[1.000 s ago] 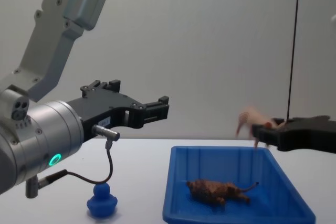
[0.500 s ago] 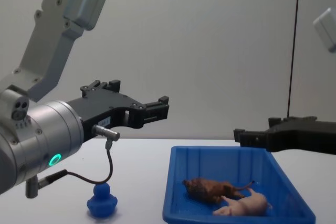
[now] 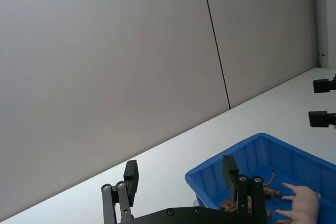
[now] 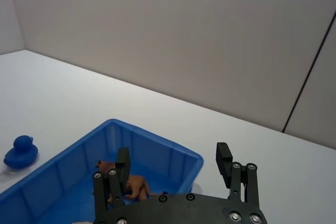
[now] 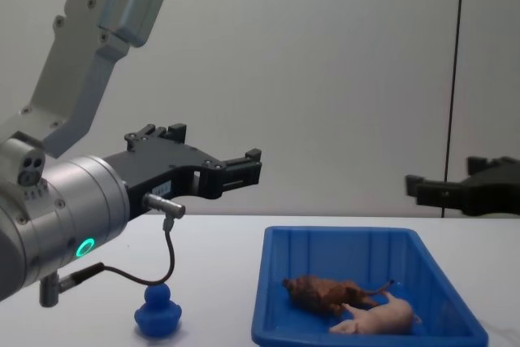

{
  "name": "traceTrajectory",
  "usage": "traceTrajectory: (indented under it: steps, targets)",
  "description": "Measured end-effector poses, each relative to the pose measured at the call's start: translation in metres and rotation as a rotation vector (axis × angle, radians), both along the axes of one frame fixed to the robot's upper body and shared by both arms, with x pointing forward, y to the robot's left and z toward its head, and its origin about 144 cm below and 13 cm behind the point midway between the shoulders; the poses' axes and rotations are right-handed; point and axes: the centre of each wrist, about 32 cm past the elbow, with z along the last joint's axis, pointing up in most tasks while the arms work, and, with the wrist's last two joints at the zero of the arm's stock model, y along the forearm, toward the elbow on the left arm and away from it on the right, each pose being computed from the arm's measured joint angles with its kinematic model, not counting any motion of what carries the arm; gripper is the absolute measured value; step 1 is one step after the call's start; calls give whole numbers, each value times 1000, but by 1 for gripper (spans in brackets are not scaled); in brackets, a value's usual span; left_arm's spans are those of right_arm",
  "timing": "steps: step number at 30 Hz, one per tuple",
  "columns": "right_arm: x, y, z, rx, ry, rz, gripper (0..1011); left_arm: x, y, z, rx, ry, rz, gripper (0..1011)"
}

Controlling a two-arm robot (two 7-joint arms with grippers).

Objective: Pick up the two dolls from the table and place them into the box.

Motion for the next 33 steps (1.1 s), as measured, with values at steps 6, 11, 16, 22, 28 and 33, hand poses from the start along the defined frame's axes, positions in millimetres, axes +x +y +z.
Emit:
traceTrajectory:
  steps: [6,11,16,22,28,33]
  targets:
    - [-7,-17,-5,7,-28,-28,1001,0,0,0,0,0,0,1001]
    - [-13,-27,-8,7,-43,-45,1001,0,0,0,0,0,0,1001]
    - [-16,-33,-9,7,-53,-55,1001,0,0,-1,-3,-1,5,1001]
    - [-18,-38,-10,6,-60,-63,1001,-2,4,-3,-2,-2,31,1001]
    - [-20,-41,-11,6,-65,-68,1001,-5,11,-6,7,17,56,1001]
    - [-21,-42,-11,5,-67,-70,1001,-7,17,-10,3,48,69,1001]
